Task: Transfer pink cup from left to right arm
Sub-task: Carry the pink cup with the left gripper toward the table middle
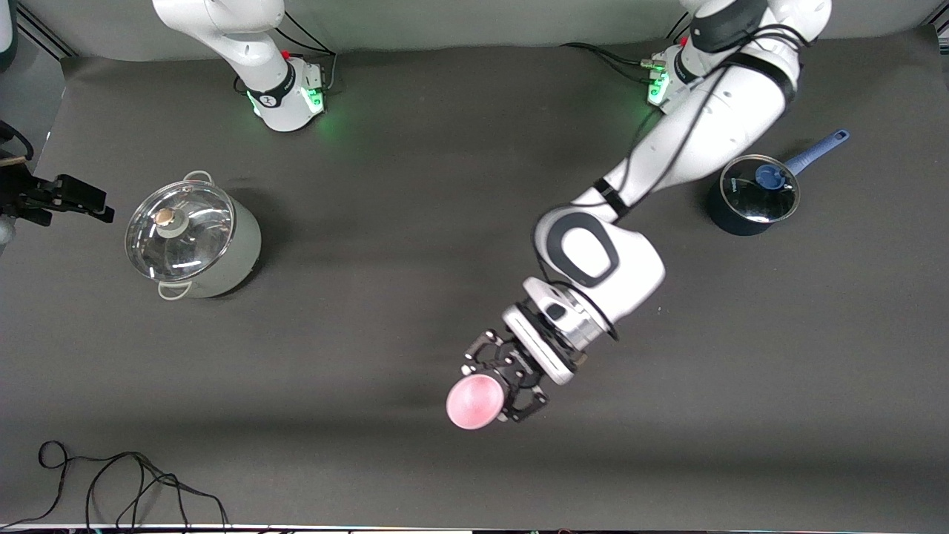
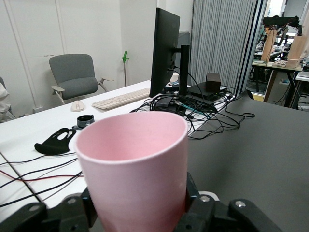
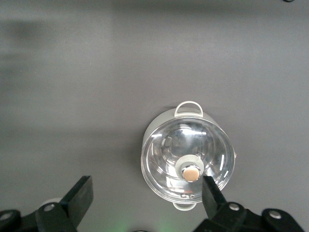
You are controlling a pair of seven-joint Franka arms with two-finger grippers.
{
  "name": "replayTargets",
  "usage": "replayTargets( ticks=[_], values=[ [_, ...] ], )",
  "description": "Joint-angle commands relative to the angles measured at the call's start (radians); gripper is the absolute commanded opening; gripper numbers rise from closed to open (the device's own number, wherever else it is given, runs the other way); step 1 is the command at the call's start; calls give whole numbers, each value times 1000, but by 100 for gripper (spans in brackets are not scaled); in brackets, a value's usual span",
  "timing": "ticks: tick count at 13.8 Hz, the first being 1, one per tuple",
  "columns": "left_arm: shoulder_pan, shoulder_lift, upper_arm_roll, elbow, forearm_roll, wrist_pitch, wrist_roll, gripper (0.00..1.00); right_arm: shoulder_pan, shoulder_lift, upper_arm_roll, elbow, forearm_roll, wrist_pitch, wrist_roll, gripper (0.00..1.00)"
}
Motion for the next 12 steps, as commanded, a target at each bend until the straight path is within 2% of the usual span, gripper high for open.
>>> replayTargets(
  ticks=[1,4,8,12],
  values=[
    [-85,-22,23,33,-11,86,-64,0,8,-10,-6,11,-5,-14,-26,100],
    [-216,-23,35,109,-8,190,-115,0,8,-8,0,19,-2,-7,-22,100],
    [-287,-31,40,114,-1,275,-119,0,22,-8,5,41,39,-2,-9,100],
    [-386,-58,124,117,1,300,-147,0,65,10,13,79,39,-2,89,100]
  ],
)
